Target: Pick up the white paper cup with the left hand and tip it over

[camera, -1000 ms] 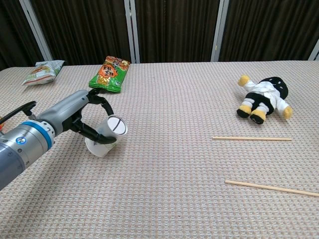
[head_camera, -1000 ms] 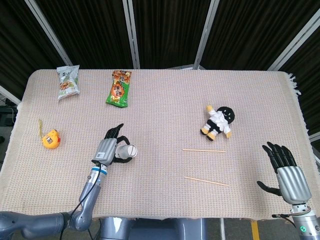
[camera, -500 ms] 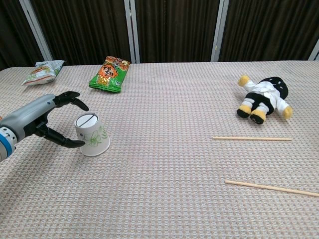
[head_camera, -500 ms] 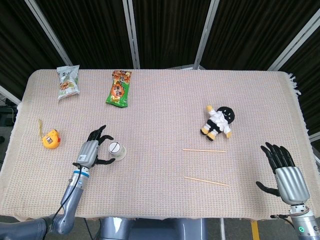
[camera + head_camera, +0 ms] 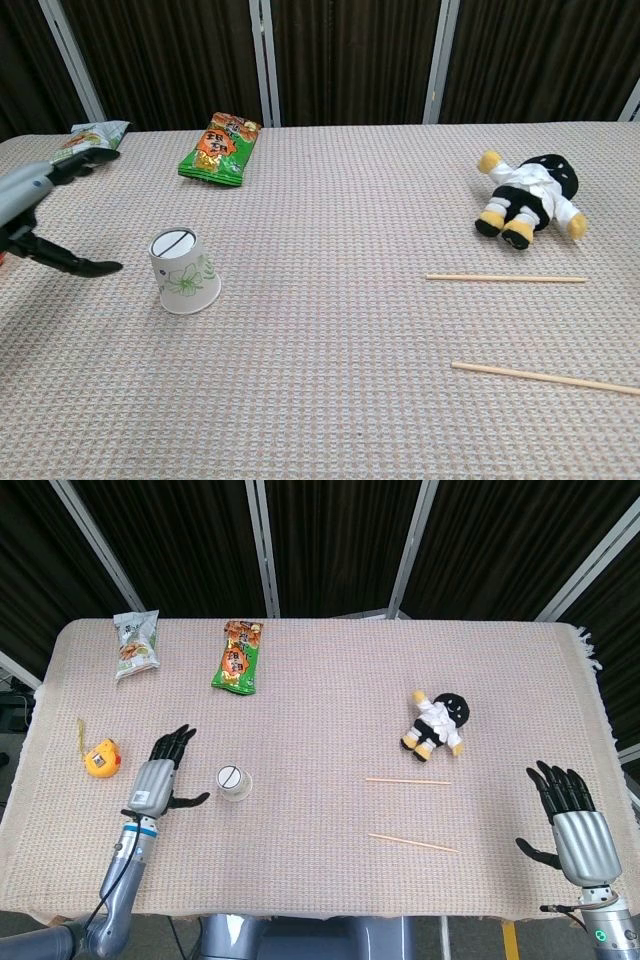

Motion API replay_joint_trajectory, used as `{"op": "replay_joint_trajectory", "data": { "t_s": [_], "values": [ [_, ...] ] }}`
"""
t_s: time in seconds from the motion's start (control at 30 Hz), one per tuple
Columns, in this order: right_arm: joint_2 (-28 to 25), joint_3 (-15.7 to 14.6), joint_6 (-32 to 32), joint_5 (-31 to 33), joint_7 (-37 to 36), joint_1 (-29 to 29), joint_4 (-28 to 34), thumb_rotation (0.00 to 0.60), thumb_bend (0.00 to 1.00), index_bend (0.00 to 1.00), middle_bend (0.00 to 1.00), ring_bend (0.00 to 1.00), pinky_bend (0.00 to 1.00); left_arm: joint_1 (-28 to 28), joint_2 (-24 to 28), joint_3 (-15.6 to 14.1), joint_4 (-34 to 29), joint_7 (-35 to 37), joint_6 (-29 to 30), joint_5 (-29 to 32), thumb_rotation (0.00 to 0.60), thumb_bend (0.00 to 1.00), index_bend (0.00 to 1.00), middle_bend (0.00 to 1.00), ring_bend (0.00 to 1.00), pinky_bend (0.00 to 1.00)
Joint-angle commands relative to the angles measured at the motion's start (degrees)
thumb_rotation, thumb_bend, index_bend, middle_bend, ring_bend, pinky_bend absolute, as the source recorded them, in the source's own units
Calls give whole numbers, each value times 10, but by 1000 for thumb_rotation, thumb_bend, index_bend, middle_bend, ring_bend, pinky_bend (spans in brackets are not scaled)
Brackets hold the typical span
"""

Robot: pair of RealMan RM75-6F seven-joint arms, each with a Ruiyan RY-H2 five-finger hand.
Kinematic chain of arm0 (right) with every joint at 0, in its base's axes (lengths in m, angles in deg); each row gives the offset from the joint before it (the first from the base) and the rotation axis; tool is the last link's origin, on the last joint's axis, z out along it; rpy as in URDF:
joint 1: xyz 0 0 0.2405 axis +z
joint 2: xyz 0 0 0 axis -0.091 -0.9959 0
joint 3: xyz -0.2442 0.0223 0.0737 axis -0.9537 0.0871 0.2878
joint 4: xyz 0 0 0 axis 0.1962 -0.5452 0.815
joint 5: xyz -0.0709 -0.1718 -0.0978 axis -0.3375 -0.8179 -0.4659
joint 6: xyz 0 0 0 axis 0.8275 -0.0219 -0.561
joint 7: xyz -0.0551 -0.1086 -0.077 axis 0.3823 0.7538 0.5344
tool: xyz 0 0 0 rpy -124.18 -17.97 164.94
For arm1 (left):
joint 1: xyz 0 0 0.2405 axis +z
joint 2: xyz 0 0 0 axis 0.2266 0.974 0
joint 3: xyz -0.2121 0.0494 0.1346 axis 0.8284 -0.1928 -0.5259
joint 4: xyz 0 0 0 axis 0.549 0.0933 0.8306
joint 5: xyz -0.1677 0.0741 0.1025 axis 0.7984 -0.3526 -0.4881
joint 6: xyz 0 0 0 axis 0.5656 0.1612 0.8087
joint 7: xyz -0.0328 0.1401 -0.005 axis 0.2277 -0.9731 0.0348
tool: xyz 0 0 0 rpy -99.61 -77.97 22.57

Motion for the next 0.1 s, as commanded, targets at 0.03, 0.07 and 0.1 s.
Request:
{"op": "replay_joint_trajectory", "data": {
  "t_s": [0.03,0.07,0.1],
  "values": [
    [4,2,-1,4,2,0,-3,600,58,0,0,0,0,49,51,-24,-30,-91,84,-41,600,80,0,0,0,0],
    [5,3,-2,5,4,0,-3,600,58,0,0,0,0,62,65,-30,-44,-117,106,-50,600,80,0,0,0,0],
    [6,3,-2,6,6,0,-2,600,59,0,0,0,0,71,74,-35,-52,-134,123,-57,600,81,0,0,0,0]
  ]
}}
